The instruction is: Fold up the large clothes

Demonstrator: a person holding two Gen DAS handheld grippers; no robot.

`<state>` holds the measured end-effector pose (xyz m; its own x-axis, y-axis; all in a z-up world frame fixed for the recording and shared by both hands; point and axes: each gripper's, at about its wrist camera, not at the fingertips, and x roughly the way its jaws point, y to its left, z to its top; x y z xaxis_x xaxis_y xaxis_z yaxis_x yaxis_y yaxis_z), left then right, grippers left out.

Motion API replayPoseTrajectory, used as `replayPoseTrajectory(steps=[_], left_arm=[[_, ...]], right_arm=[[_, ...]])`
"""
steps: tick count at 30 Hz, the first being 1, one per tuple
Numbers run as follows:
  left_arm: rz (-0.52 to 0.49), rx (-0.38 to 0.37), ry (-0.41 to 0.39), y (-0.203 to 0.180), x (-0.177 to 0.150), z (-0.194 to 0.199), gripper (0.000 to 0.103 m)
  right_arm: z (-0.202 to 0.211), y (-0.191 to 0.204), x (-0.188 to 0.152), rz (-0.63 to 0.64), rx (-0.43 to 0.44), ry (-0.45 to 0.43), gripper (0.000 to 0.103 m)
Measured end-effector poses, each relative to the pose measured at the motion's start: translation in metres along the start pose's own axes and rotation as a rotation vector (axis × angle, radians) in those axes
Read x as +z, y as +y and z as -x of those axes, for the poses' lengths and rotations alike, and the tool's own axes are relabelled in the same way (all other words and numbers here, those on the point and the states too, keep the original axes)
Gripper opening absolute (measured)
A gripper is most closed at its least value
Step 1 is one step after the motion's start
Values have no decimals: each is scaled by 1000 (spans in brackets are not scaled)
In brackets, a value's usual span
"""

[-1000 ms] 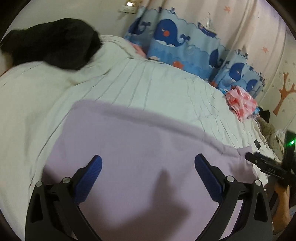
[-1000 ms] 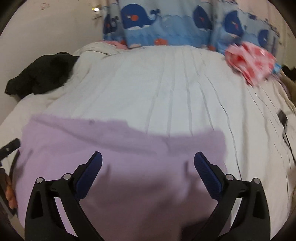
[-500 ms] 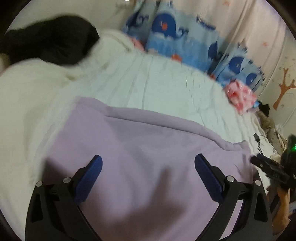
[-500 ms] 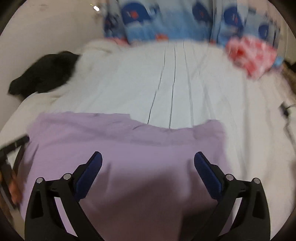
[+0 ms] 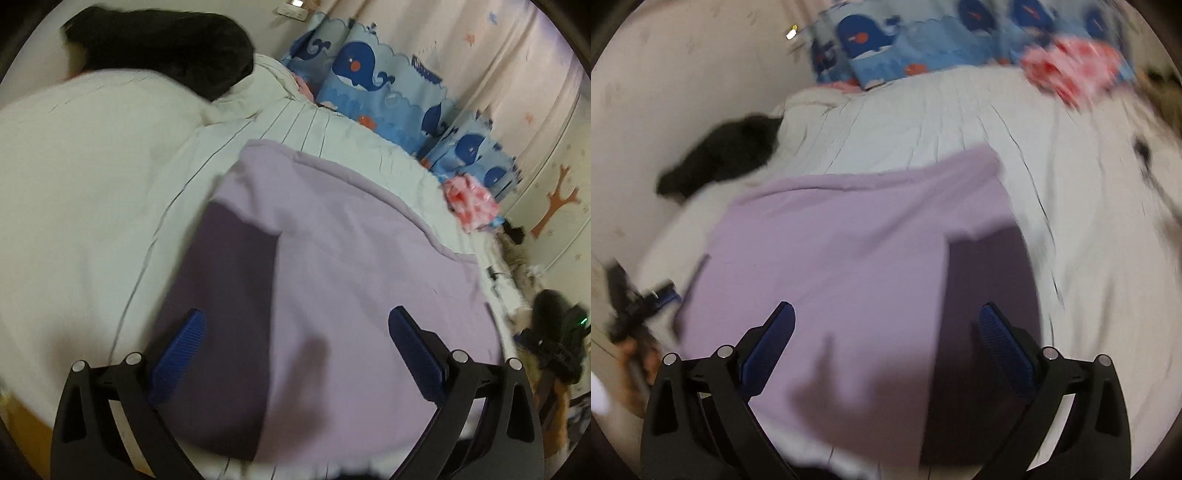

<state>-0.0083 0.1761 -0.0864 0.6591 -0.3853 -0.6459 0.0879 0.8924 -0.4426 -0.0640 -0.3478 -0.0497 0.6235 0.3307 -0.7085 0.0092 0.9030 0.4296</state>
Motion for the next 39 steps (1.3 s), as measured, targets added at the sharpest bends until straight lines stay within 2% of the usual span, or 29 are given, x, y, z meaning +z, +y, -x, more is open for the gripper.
replayPoseTrajectory(steps=[3, 5, 10, 14, 18, 21, 23, 24, 26, 29, 31, 33, 34, 36, 38, 39], left_arm=[[111, -33, -1, 40, -25, 35, 96], [184, -43, 10, 56, -42, 44, 96], [354, -160, 77, 79, -70, 39, 96], [362, -190, 102, 74, -73, 23, 96], [381, -271, 131, 63, -74, 12, 96], [350, -239, 155, 58, -73, 2, 96], [393, -191, 192, 67, -76, -11, 96], [441, -215, 197, 71, -78, -13, 96], [450, -273, 162, 69, -76, -7, 96], [374, -250, 138, 58, -70, -7, 96], [416, -253, 176, 61, -70, -20, 96], [492, -312, 175, 60, -70, -21, 96], [480, -309, 145, 59, -70, -15, 96], [409, -299, 120, 53, -72, -13, 96], [416, -278, 182, 59, -74, -31, 96], [485, -302, 203, 66, -79, -39, 96]], right_arm=[[28, -56, -38, -243, 112, 17, 97], [30, -81, -53, -353, 188, 29, 97], [2, -98, -72, -488, 348, 74, 97], [-28, -90, -73, -512, 385, 97, 97], [-33, -86, -78, -527, 414, 78, 97], [-41, -91, -80, -522, 401, 94, 97], [-41, -97, -82, -556, 432, 79, 97], [-38, -96, -81, -561, 456, 56, 97], [-28, -87, -75, -505, 482, 10, 97], [-39, -84, -73, -464, 457, 44, 97], [-50, -88, -76, -482, 460, 60, 97], [-44, -85, -74, -483, 502, 14, 96], [-38, -79, -71, -448, 518, -27, 96], [-40, -75, -69, -410, 510, -26, 96], [-57, -82, -69, -433, 492, 31, 91], [-59, -86, -71, -457, 500, 27, 84]])
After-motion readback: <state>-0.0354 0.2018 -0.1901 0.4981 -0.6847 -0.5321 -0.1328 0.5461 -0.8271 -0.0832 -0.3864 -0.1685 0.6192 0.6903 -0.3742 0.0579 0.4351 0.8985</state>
